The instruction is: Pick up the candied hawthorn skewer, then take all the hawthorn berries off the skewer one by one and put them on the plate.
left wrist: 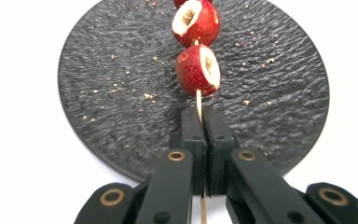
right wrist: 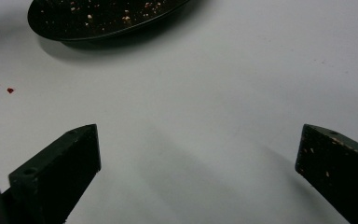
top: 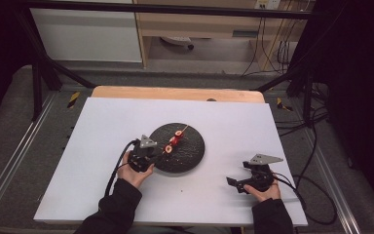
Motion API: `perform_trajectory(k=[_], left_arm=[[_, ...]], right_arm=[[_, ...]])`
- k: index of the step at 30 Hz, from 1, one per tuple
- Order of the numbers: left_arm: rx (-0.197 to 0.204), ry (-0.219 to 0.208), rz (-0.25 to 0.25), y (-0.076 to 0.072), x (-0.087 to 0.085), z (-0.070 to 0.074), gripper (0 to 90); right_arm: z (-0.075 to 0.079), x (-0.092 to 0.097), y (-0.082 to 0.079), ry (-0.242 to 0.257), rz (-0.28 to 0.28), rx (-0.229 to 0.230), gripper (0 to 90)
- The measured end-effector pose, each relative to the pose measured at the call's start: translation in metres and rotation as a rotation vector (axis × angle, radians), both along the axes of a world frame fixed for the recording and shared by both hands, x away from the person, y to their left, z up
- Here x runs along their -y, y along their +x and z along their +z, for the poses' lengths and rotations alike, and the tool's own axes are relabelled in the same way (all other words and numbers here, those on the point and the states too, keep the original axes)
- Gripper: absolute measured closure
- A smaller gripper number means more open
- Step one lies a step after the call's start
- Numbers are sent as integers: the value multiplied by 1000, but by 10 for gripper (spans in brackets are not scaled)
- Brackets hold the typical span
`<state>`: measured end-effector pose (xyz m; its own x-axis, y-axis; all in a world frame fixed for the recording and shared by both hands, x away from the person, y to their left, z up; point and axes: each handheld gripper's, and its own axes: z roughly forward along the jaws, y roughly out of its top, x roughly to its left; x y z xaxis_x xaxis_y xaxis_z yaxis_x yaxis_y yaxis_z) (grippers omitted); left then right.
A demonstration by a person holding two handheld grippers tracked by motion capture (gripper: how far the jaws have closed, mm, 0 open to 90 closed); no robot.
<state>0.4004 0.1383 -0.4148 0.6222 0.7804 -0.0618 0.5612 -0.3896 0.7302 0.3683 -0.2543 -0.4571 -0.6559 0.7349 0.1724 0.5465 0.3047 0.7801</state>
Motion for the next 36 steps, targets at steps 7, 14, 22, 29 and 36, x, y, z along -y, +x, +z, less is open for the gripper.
perform_trajectory(k=[7,14,22,29,36], left_arm=[[26,-49,-20,-13,-20,2,880],[52,-85,-45,-29,-37,-2,880],[58,-93,-74,-45,-51,-10,880],[76,-110,-92,-52,-53,-9,880],[87,-113,-107,-59,-52,-9,880]], right_arm=[[2,-3,0,0,3,3,7],[5,-11,1,12,8,7,7],[7,-30,3,5,32,1,9],[11,-47,4,4,50,6,9],[21,-66,8,42,62,10,7]])
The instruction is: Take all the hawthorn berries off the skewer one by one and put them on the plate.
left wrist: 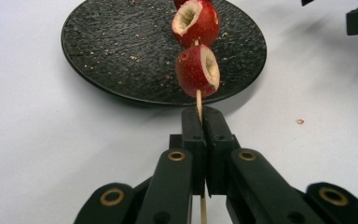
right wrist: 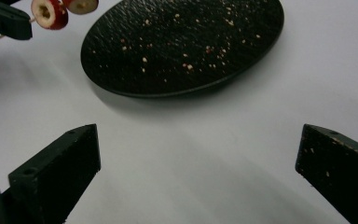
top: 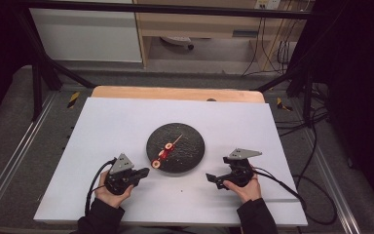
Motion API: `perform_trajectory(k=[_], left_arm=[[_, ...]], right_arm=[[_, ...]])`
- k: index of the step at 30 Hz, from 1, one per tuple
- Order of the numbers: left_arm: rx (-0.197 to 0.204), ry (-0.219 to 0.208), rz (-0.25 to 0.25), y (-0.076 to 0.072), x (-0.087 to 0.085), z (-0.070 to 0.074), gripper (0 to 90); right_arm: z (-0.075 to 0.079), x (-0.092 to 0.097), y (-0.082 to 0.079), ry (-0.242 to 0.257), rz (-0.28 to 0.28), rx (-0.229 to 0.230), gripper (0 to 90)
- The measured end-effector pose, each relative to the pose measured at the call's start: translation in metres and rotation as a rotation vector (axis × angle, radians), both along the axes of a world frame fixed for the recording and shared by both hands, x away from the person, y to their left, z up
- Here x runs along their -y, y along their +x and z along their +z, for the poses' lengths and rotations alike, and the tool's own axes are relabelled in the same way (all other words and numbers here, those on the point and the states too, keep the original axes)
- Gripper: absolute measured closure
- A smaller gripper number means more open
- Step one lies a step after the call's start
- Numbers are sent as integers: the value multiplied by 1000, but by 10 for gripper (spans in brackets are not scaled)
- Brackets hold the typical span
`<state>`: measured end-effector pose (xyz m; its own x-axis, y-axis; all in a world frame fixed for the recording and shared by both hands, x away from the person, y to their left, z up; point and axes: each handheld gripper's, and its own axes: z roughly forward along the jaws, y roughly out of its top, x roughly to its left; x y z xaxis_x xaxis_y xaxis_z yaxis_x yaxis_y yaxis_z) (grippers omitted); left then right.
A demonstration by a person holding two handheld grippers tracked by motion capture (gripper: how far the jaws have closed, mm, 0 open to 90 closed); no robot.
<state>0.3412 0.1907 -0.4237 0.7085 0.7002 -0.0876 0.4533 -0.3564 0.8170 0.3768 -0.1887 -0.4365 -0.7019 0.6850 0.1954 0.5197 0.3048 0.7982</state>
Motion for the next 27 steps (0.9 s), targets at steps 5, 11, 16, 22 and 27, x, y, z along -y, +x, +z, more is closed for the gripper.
perform_trajectory(k=[5,11,16,22,27], left_arm=[[6,-7,-4,-3,-1,1,880],[12,-4,-12,-6,3,0,880],[12,-5,-18,-7,5,0,880],[12,-2,-28,-8,8,-1,880],[19,-1,-32,-9,10,-2,880]], right_arm=[[9,-14,4,28,3,7,7],[19,-34,12,51,-4,14,7],[25,-51,17,66,0,13,14],[30,-68,25,111,7,-10,57],[32,-77,31,154,12,-28,120]])
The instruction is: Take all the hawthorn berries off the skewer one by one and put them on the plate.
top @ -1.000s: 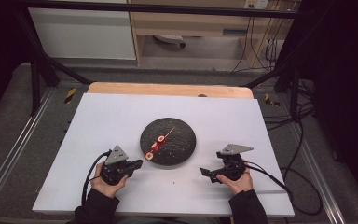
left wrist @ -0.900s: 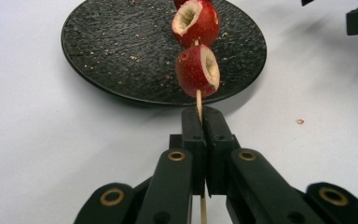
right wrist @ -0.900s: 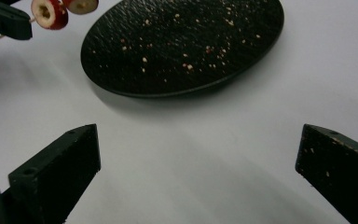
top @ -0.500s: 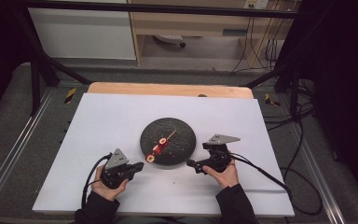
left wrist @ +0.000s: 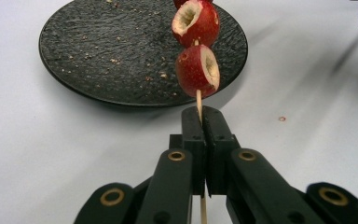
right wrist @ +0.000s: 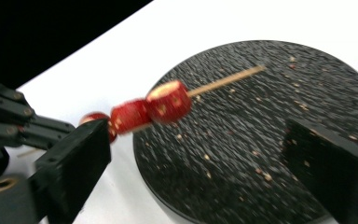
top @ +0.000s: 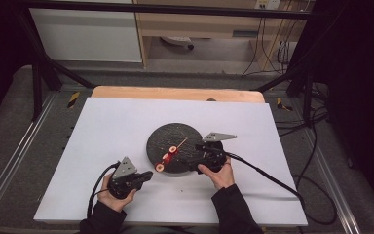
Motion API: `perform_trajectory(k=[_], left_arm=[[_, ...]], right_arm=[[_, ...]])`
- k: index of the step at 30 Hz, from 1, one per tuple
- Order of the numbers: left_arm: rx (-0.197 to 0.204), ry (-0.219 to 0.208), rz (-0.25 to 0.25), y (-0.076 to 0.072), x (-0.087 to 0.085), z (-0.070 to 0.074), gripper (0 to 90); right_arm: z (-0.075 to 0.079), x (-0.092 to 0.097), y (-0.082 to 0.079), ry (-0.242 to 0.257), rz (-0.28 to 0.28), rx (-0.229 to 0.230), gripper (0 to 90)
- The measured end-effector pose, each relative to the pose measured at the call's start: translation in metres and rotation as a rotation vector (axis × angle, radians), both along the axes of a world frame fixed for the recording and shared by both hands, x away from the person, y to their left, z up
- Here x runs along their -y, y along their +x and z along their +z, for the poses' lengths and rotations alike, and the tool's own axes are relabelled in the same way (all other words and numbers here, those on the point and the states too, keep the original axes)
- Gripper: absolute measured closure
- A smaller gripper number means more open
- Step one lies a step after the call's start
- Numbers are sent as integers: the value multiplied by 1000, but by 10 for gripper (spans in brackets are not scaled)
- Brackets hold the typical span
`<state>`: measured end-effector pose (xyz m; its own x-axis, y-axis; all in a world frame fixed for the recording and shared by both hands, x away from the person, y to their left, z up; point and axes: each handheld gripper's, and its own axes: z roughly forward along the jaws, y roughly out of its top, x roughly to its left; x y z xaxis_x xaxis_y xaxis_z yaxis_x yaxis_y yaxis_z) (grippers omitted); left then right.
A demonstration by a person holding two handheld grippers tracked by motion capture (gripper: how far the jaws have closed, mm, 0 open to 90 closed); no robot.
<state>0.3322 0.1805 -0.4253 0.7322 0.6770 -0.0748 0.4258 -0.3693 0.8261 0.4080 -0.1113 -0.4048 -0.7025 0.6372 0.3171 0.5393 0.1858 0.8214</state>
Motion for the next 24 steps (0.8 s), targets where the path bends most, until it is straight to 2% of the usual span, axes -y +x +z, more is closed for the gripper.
perform_trajectory(k=[1,5,6,7,13,22,24], left_arm=[[0,1,-2,0,1,0,880],[6,1,-7,-1,3,0,880],[7,0,-9,-1,3,0,880],[8,-1,-12,-2,4,0,880],[18,-5,-24,-3,9,0,880],[27,-8,-22,-4,11,0,880],[30,-10,-23,-4,10,0,880]], right_arm=[[0,-3,3,25,-1,-16,171],[-3,-6,8,55,-3,-51,264],[-3,-6,8,55,-3,-51,264],[-4,-7,9,72,0,-68,305],[-7,-9,13,102,4,-91,406],[-9,-9,14,118,1,-114,520],[-8,-9,15,140,6,-126,548]])
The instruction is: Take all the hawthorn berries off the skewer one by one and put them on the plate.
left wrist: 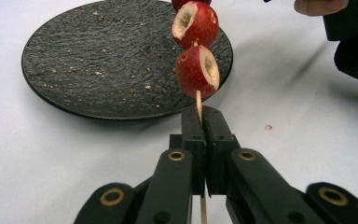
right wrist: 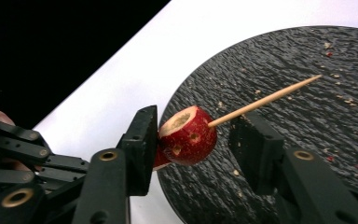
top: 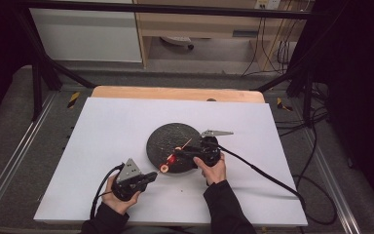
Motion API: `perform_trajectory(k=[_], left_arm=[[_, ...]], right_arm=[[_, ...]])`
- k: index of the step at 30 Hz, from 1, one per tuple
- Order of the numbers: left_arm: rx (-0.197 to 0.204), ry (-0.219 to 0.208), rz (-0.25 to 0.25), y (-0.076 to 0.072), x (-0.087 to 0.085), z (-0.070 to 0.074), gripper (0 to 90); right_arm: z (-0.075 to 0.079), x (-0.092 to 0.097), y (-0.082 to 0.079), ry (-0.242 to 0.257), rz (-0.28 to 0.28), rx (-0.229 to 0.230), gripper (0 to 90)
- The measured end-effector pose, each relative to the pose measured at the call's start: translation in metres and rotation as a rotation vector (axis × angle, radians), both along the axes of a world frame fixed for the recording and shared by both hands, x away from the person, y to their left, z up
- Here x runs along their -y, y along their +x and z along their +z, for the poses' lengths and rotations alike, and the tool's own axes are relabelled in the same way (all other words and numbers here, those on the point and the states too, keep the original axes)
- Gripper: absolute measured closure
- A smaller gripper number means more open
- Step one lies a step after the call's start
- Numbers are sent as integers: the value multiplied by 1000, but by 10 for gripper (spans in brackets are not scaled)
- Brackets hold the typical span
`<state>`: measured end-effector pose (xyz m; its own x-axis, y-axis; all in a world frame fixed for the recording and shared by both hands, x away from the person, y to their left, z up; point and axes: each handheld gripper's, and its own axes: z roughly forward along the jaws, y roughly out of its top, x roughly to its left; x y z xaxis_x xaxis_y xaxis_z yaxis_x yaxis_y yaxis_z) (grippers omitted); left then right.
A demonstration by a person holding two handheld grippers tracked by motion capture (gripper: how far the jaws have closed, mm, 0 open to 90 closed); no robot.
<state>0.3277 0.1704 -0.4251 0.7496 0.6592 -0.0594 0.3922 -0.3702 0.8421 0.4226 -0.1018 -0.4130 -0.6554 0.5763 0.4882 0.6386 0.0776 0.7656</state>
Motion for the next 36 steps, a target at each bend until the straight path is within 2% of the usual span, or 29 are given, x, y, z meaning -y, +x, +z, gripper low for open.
perform_trajectory(k=[7,15,18,24,30,36], left_arm=[[9,-10,3,-1,-1,1,880],[34,-22,4,-3,-3,4,881],[37,-20,6,-4,-3,4,881],[49,-28,4,-5,-7,6,881],[51,-27,2,-6,-8,6,880],[45,-22,11,-4,-10,5,880]], right_arm=[[4,2,0,26,1,-6,595],[9,5,2,63,-15,-14,610],[11,6,3,63,-25,-9,611],[23,16,7,59,-85,25,611],[32,24,14,49,-116,42,612],[42,38,29,41,-170,66,612]])
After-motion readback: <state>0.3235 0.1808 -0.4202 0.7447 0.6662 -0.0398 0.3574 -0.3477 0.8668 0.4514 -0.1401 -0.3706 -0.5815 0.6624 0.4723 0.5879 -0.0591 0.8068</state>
